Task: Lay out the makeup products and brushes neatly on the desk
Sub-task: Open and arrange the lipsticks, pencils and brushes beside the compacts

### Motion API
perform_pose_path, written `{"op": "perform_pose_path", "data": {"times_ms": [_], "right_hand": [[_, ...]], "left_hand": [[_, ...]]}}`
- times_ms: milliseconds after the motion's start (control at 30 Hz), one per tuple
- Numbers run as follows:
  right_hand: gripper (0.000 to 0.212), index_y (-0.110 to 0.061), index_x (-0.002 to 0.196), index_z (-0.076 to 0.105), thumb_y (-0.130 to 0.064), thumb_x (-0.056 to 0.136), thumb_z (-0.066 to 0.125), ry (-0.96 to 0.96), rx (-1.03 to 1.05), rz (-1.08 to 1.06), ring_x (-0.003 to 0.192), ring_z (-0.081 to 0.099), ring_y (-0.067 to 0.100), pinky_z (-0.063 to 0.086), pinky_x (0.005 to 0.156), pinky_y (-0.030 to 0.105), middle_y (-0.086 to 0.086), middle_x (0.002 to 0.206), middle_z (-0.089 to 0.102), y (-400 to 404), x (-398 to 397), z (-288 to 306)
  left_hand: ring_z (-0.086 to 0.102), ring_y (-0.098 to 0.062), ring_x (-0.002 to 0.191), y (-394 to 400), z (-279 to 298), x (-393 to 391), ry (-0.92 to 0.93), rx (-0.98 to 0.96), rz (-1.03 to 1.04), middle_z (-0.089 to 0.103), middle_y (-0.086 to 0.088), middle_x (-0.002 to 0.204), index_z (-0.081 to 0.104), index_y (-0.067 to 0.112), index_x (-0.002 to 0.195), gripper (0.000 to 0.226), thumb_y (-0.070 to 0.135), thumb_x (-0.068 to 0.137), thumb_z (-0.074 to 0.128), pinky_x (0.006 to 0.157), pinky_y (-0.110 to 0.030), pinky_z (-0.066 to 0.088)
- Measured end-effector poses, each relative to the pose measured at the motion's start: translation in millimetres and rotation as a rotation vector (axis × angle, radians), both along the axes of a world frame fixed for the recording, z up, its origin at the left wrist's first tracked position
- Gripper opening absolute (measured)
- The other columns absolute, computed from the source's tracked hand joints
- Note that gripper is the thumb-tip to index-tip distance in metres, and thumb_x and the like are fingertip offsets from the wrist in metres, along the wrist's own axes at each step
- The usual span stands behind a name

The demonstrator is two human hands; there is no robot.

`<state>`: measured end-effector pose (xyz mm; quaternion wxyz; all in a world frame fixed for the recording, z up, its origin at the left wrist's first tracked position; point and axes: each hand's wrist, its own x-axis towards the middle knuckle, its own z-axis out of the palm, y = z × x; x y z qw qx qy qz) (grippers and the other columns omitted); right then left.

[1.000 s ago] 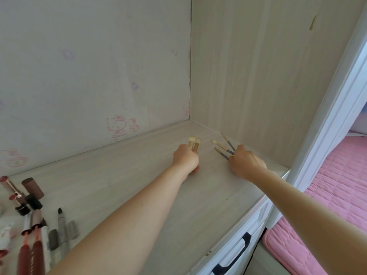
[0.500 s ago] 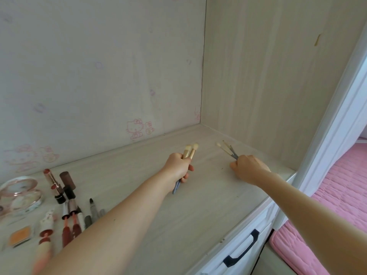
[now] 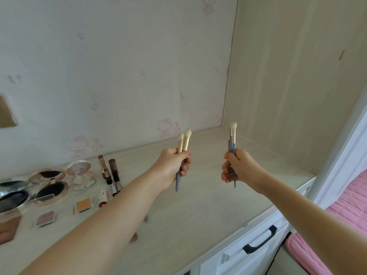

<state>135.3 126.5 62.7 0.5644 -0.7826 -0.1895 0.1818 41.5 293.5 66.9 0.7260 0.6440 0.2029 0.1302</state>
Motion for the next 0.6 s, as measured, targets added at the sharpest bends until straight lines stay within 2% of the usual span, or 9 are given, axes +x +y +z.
{"op": "perform_pose_path", "data": {"times_ms": [167,300,433,600], "right_hand": [[0.022,-0.007,0.102,0.051,-0.008,0.101,0.029,0.075,0.116,0.089,0.056,0.058,0.021,0.05,0.059,0.032,0.007,0.064,0.056,27.0,-38.2,0.3],[0.022,-0.006,0.101,0.055,-0.01,0.102,0.033,0.156,0.185,0.196,0.063,0.063,0.02,0.053,0.062,0.03,0.008,0.069,0.059,52.0,-75.8,-0.4],[0.022,-0.004,0.103,0.057,-0.011,0.102,0.036,0.182,0.144,0.291,0.068,0.064,0.019,0.055,0.065,0.029,0.009,0.074,0.06,79.1,-115.1,-3.5],[0.021,-0.004,0.1,0.059,-0.009,0.1,0.039,0.265,0.111,0.367,0.068,0.062,0.018,0.057,0.067,0.031,0.008,0.075,0.06,115.3,-166.4,-12.5]], "left_hand": [[0.044,-0.015,0.053,25.1,10.0,-52.7,-0.06,0.08,0.027,0.05,-0.008,0.073,0.056,-0.004,0.107,0.018,0.009,0.098,0.048,0.048,-0.024,0.037],[0.045,-0.017,0.054,47.7,12.4,-96.7,-0.077,0.186,0.088,0.053,-0.007,0.074,0.059,0.0,0.104,0.016,0.011,0.098,0.049,0.049,-0.026,0.037],[0.049,-0.015,0.057,71.0,10.7,-144.1,-0.026,0.321,0.104,0.058,-0.004,0.074,0.062,0.006,0.103,0.015,0.014,0.097,0.05,0.052,-0.028,0.042],[0.054,-0.01,0.051,102.7,2.2,-198.7,0.071,0.44,0.15,0.064,-0.004,0.075,0.064,0.008,0.097,0.014,0.015,0.096,0.052,0.053,-0.025,0.047]]}}
